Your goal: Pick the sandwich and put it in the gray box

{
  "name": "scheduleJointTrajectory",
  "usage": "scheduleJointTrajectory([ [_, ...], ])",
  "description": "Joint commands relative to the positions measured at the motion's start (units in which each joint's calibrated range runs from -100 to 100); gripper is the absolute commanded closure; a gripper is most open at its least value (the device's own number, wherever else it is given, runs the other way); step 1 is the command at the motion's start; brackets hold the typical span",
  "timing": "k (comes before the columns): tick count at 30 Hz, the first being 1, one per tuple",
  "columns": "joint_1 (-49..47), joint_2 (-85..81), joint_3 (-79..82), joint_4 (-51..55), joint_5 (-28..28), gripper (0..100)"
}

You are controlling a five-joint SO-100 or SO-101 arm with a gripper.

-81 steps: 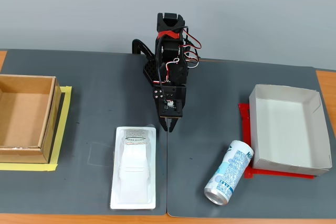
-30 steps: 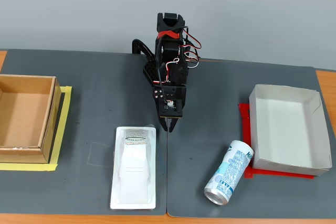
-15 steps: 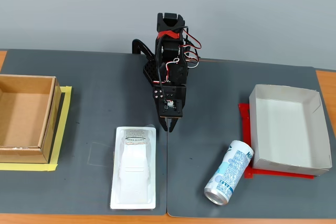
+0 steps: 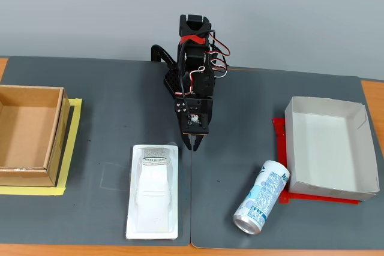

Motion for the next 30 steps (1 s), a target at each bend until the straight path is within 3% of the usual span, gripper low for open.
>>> scheduleJointTrajectory([
  [1,0.29,-0.51,0.18,0.13,-0.17,98],
  [14,-0.60,-0.51,-0.91,1.09,-0.17,98],
  [30,-14.55,5.76,-12.67,1.09,-0.22,98],
])
